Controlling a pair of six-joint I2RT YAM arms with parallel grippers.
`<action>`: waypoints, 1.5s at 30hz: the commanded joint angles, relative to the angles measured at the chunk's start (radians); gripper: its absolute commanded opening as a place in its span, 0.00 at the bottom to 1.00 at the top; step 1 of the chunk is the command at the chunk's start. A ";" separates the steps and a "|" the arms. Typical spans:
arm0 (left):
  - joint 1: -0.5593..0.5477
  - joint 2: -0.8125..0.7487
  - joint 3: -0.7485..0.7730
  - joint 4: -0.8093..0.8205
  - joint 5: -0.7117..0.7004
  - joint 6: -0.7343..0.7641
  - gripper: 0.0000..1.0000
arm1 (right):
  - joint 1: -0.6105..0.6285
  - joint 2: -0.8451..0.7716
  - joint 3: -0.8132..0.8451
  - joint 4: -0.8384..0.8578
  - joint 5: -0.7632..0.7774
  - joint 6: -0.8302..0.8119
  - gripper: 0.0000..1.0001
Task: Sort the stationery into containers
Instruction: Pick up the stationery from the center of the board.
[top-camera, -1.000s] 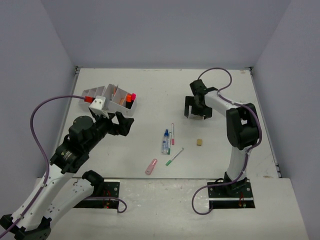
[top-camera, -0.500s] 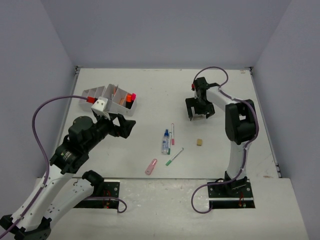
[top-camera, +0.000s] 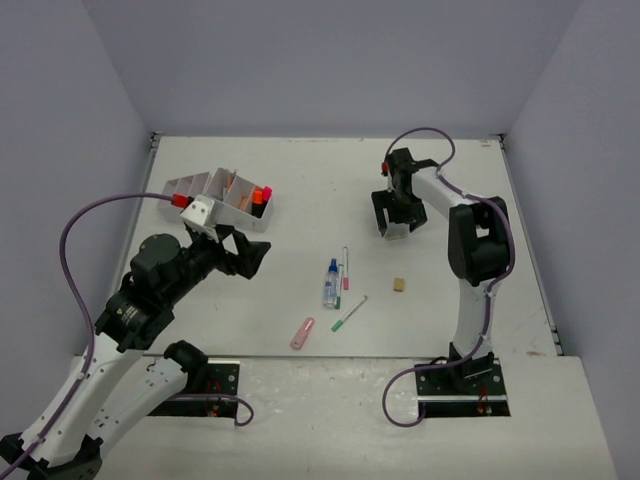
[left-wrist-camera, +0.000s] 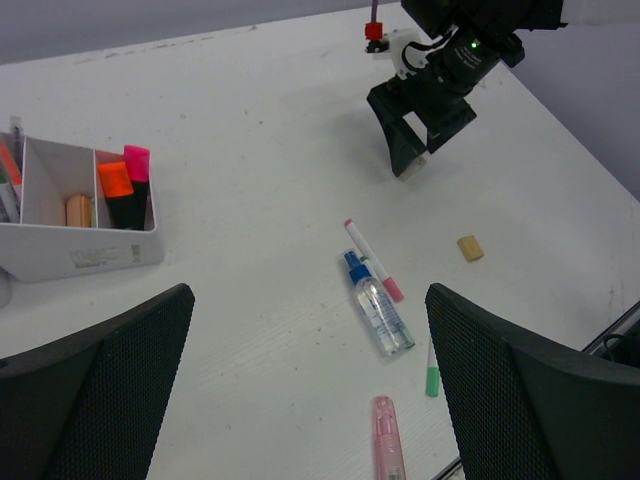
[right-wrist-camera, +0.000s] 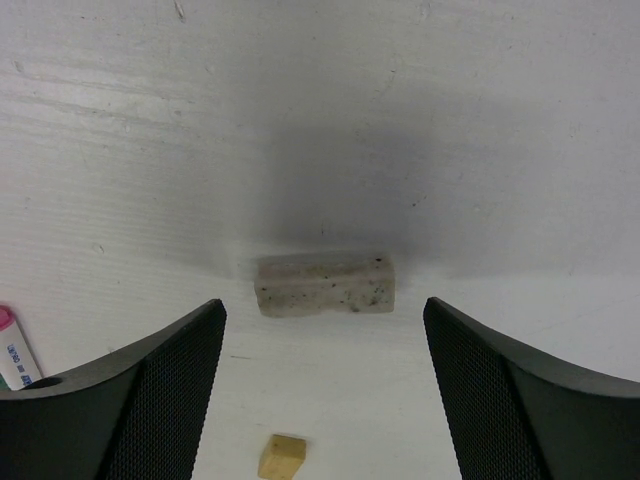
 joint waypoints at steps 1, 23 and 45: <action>0.002 -0.012 0.054 -0.016 0.014 0.040 1.00 | -0.012 0.028 0.062 -0.059 -0.023 0.005 0.77; 0.001 -0.067 0.147 -0.048 -0.019 0.099 1.00 | -0.027 0.219 0.336 -0.321 -0.077 -0.008 0.65; -0.002 -0.046 0.106 -0.002 -0.038 0.036 1.00 | -0.018 0.066 0.100 -0.161 -0.034 0.054 0.21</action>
